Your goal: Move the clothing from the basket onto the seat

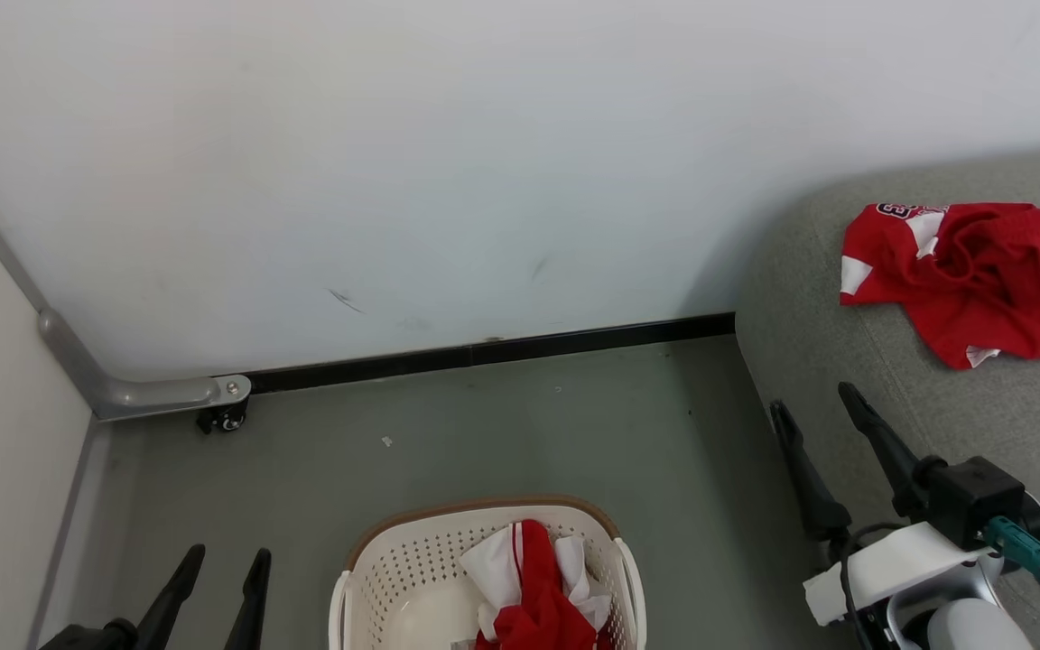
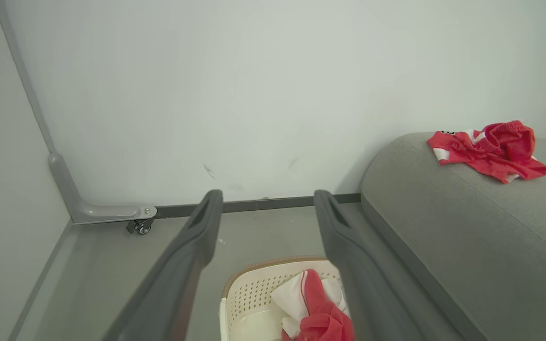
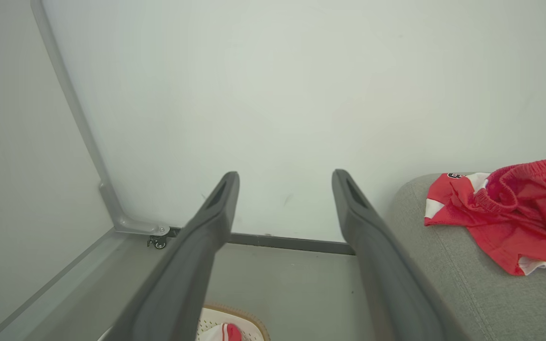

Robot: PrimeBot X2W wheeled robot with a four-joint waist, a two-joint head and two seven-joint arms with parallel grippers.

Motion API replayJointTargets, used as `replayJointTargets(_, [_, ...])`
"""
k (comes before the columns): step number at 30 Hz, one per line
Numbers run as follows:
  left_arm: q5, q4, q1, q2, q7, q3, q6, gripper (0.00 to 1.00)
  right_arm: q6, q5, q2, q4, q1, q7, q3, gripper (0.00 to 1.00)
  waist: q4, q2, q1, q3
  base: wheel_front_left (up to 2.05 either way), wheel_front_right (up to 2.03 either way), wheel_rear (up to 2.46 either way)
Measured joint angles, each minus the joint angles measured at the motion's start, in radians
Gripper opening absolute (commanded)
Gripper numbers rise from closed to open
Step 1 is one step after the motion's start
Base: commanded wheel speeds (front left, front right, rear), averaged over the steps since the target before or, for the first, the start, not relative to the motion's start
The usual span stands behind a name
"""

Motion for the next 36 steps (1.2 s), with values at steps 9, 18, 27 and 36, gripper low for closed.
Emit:
replayJointTargets(9, [0.006, 0.003, -0.026, 0.002, 0.011, -0.03, -0.027, 1.0, 0.0, 0.0, 0.0, -0.036, -0.004, 0.0, -0.007, 1.0, -0.027, 0.0, 0.0001, 0.056, 0.0, 0.0, 0.0])
replayJointTargets(18, [0.041, 0.017, -0.066, 0.016, 0.037, -0.081, -0.061, 1.0, 0.0, 0.0, 0.0, -0.077, -0.059, -0.001, 0.001, 1.0, -0.048, 0.0, 0.0, 0.129, 0.0, 0.0, 0.0])
replayJointTargets(27, [0.082, 0.034, -0.135, 0.039, 0.073, -0.151, -0.088, 1.0, 0.0, 0.019, 0.0, -0.132, -0.112, -0.001, 0.01, 1.0, -0.064, 0.0, 0.0, 0.214, 0.0, 0.0, 0.0])
replayJointTargets(36, [0.119, 0.07, -0.221, 0.049, 0.125, -0.226, -0.106, 1.0, 0.0, 0.026, 0.0, -0.167, -0.154, -0.002, 0.015, 1.0, -0.078, 0.0, 0.0001, 0.308, 0.0, 0.0, 0.0])
